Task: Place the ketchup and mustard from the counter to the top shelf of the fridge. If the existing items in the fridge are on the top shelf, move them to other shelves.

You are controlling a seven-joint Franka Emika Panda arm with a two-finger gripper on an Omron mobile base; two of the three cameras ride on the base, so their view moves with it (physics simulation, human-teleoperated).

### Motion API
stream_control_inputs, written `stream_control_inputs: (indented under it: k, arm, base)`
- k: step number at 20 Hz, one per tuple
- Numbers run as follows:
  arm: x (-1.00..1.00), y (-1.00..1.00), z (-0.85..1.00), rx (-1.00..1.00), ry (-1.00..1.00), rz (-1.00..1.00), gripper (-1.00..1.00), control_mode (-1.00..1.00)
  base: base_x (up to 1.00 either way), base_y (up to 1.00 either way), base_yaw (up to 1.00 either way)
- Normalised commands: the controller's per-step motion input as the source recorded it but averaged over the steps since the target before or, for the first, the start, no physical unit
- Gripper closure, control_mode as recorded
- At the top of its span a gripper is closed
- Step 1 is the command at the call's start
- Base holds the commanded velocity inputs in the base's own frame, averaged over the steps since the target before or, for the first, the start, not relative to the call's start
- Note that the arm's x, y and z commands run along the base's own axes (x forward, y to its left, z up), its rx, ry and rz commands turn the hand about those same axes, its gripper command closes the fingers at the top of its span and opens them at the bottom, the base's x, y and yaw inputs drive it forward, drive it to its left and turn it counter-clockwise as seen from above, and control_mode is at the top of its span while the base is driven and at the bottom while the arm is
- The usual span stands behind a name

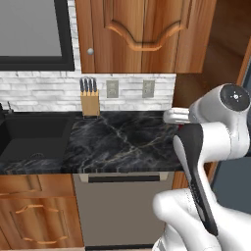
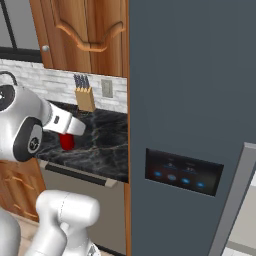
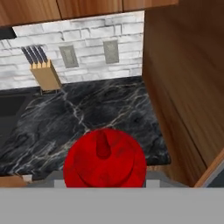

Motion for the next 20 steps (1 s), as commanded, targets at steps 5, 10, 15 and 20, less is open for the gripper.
stream_control_inputs:
  k: [5, 10, 15, 20]
  arm:
    - [-0.17, 0.0, 0.0, -0.01, -0.11, 0.01, 1.0, -1.0]
    - [-0.14, 0.0, 0.0, -0.01, -0.14, 0.0, 1.0, -1.0]
    - [-0.08, 0.0, 0.01, 0.0, -0.07, 0.0, 1.0, -1.0]
    - [-0.1, 0.0, 0.0, 0.0, 0.0, 0.0, 1.0, 1.0]
  base:
    - [0.0, 0.0, 0.0]
    - [0.0, 0.0, 0.0]
    - [0.0, 0.0, 0.0]
    - [-0.54, -0.16, 0.0]
